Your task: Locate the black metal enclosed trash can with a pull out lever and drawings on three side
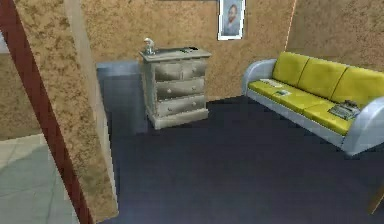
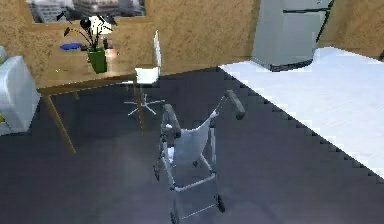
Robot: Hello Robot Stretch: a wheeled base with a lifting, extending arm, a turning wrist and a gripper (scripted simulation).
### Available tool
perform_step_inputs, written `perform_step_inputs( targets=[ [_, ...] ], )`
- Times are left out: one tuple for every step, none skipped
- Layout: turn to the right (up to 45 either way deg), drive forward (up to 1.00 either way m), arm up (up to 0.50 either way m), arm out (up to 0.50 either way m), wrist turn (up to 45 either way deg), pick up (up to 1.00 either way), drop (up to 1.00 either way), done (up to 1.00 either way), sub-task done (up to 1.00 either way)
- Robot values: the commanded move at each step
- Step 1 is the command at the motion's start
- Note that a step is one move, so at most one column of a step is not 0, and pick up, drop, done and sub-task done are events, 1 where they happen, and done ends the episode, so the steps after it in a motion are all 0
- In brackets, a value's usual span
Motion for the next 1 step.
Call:
perform_step_inputs(
  targets=[
    [0.0, 1.0, 0.0, 0.0, 0.0, 0.0, 0.0, 0.0, 0.0]
  ],
)
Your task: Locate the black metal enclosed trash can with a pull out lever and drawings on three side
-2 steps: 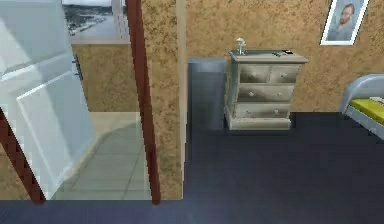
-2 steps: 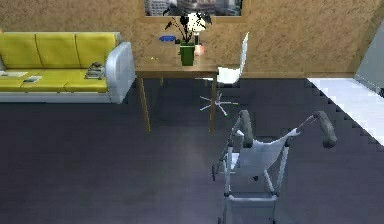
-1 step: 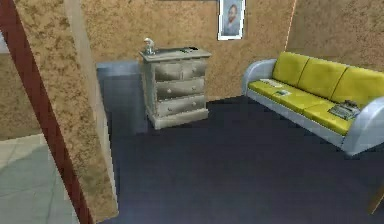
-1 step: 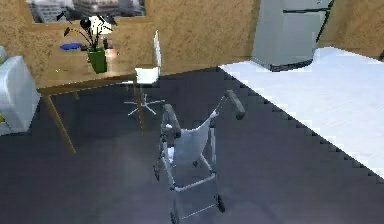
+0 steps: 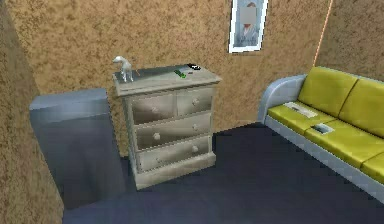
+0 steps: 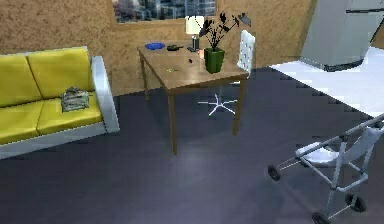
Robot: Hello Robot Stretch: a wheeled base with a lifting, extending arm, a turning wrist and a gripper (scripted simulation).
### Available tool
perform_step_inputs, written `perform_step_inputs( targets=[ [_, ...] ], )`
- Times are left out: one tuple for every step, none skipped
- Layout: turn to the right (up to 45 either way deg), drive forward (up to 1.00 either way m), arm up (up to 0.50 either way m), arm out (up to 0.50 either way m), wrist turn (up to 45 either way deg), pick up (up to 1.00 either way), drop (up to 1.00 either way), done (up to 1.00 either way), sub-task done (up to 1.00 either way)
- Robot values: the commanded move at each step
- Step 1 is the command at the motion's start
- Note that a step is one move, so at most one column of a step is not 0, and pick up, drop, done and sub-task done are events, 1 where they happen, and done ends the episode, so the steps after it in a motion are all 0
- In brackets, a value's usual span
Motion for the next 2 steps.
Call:
perform_step_inputs(
  targets=[
    [12.0, 0.0, 0.0, 0.0, 0.0, 0.0, 0.0, 0.0, 0.0],
    [0.0, 0.15, 0.0, 0.0, 0.0, 0.0, 0.0, 0.0, 0.0]
  ],
)
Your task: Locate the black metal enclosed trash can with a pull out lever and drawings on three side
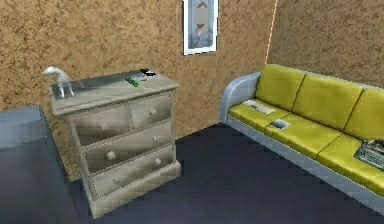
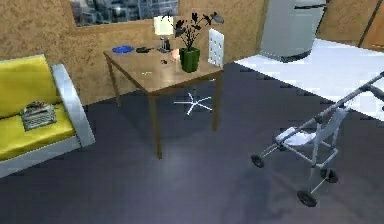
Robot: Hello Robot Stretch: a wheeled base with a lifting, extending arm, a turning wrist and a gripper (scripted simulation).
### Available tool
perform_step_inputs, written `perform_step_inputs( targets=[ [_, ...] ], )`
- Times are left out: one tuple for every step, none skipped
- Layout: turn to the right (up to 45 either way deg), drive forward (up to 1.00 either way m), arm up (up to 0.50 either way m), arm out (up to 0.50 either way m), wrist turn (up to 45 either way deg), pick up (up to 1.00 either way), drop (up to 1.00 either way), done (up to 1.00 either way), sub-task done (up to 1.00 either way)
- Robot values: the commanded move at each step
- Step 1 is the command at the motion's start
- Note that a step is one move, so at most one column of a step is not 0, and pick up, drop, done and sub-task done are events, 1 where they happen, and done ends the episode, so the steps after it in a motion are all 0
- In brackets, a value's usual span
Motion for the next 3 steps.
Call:
perform_step_inputs(
  targets=[
    [-33.0, 0.0, 0.0, 0.0, 0.0, 0.0, 0.0, 0.0, 0.0],
    [0.0, 0.5, 0.0, 0.0, 0.0, 0.0, 0.0, 0.0, 0.0],
    [-21.0, 0.0, 0.0, 0.0, 0.0, 0.0, 0.0, 0.0, 0.0]
  ],
)
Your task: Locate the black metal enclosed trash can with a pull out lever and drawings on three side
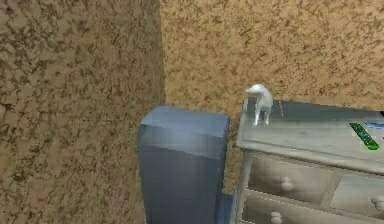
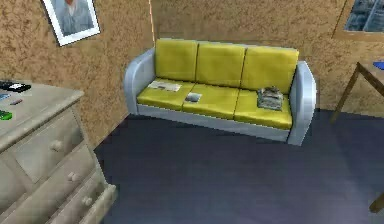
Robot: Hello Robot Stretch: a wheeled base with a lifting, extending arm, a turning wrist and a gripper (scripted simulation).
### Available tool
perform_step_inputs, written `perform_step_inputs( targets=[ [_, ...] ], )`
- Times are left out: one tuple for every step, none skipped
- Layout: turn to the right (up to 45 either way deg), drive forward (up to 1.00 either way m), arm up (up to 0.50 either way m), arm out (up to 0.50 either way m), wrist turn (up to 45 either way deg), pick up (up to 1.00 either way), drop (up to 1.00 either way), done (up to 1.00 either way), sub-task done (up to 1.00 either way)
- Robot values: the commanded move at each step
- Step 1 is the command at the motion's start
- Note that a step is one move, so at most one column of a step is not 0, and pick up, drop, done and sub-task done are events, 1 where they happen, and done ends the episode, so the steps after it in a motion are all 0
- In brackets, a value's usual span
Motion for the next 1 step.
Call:
perform_step_inputs(
  targets=[
    [0.0, 0.0, 0.0, 0.0, 0.0, 0.0, 0.0, 1.0, 0.0]
  ],
)
